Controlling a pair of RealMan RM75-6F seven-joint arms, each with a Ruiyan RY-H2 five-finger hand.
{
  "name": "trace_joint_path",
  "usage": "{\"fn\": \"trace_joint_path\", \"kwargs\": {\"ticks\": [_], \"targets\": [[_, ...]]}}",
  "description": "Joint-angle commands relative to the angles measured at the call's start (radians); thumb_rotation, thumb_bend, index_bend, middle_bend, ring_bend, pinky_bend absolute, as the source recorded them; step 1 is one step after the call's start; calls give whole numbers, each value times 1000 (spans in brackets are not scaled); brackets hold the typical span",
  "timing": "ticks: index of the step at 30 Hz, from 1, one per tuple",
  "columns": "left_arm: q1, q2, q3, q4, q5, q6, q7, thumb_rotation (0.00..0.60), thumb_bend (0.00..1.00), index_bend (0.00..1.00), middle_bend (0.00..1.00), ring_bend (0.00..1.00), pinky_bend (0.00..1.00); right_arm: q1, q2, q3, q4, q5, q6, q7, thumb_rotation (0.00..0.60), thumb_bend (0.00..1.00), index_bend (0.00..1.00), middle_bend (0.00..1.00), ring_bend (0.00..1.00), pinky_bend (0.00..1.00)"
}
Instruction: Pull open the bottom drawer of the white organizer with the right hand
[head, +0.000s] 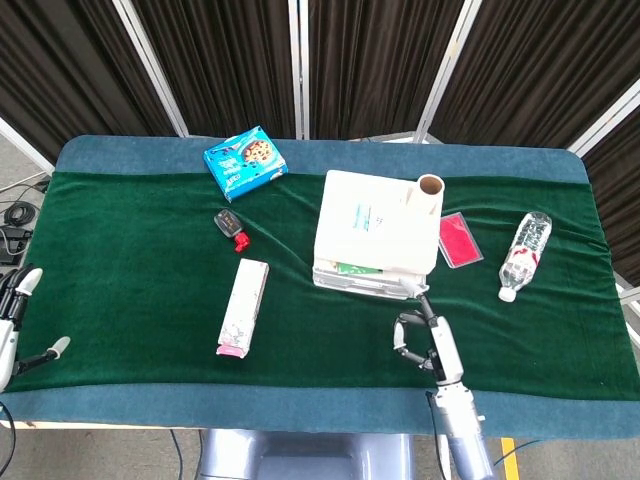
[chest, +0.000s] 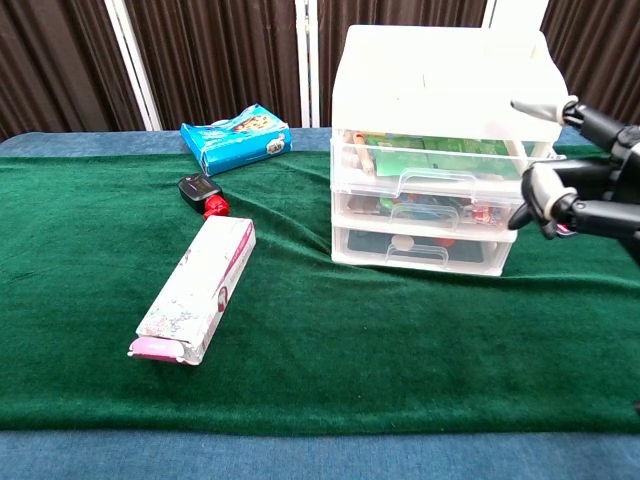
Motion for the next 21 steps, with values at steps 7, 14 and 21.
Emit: {"fn": "trace_joint_path", "kwargs": {"ticks": [7, 14, 21], "targets": [[1, -1, 3, -4, 7, 4, 9, 600, 161, 0, 0, 0, 0, 25, 88, 16, -49, 43, -71, -261, 600, 583, 294, 787, 752, 506], [-1, -2, 2, -3, 3, -2, 9, 600, 161, 0, 0, 0, 0, 46, 103, 39, -86, 118, -120, -439, 600, 583, 293, 801, 766, 523], [1, 0, 2, -4, 4, 3, 7, 600, 161, 0, 0, 0, 0, 49, 80, 51, -83, 129, -99, -514, 600, 583, 289, 802, 767, 524]]}}
